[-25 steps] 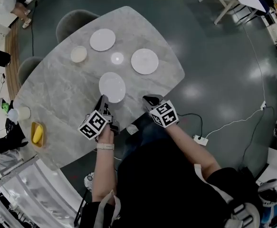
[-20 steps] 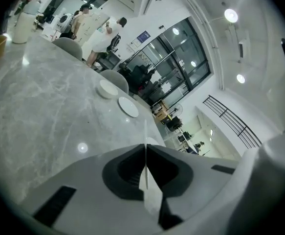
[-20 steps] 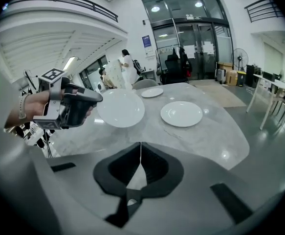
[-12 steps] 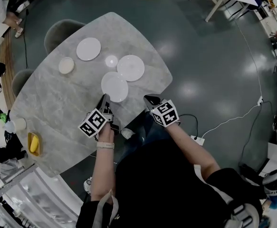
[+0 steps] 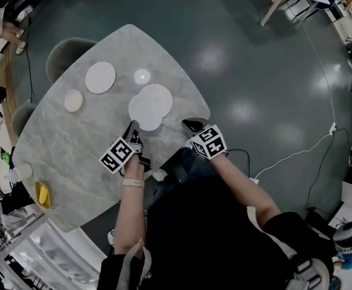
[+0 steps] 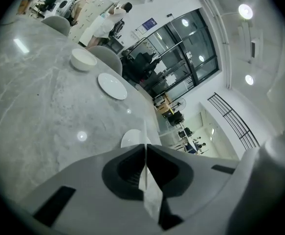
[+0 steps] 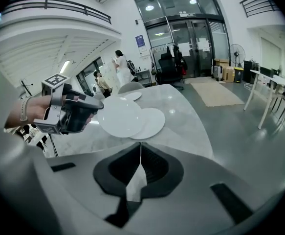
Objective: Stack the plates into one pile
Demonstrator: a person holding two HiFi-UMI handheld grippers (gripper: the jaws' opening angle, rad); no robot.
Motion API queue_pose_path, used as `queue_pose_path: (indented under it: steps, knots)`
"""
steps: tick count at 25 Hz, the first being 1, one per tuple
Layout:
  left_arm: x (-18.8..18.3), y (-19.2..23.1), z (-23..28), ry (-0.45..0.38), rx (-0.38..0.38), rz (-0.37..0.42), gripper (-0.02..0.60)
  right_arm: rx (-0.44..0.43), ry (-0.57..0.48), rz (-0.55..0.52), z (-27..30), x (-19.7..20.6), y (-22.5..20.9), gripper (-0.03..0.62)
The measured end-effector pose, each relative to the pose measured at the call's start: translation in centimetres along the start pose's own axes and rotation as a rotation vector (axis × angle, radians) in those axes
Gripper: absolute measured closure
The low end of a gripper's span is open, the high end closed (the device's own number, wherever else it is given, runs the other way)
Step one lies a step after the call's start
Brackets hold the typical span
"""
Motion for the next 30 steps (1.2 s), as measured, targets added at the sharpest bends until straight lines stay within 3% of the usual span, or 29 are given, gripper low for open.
queue_pose_path:
  steps: [10, 18, 23, 27, 30]
  knots:
    - [0.9, -0.6, 4.9, 0.007, -0.075, -0.04, 0.565, -0.038, 0.036, 0.001, 0.4, -1.6, -5.7, 0.576]
    - [2.3, 0.3, 6.6, 0.029, -0.161, 0.011, 0.563, -0.079, 0.067, -0.028, 1.1, -1.8, -7.6, 0.576]
    - [3.7, 0.8, 7.1, 0.092, -0.225, 0.097, 0.53, -0.091, 0.084, -0.053, 1.1, -2.4, -7.8, 0.576]
    - [4.5, 0.4, 7.5, 0.136, -0.205, 0.144, 0.452, -0.088, 0.093, -0.068, 1.1, -3.0, -7.8, 0.576]
    - [4.5, 0.0, 7.7, 0.178, -0.181, 0.225, 0.41, -0.077, 0.095, -0.07, 1.5, -3.6, -7.7, 0.576]
Point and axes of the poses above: the fingertips, and each gripper's own axes: z forward along the fingers, y to its left, x out of its underside, the point moved 1 cm from there along -z, backward along the fingers, and after that the axes turned 9 degrees about z, right-handed, at the moved point
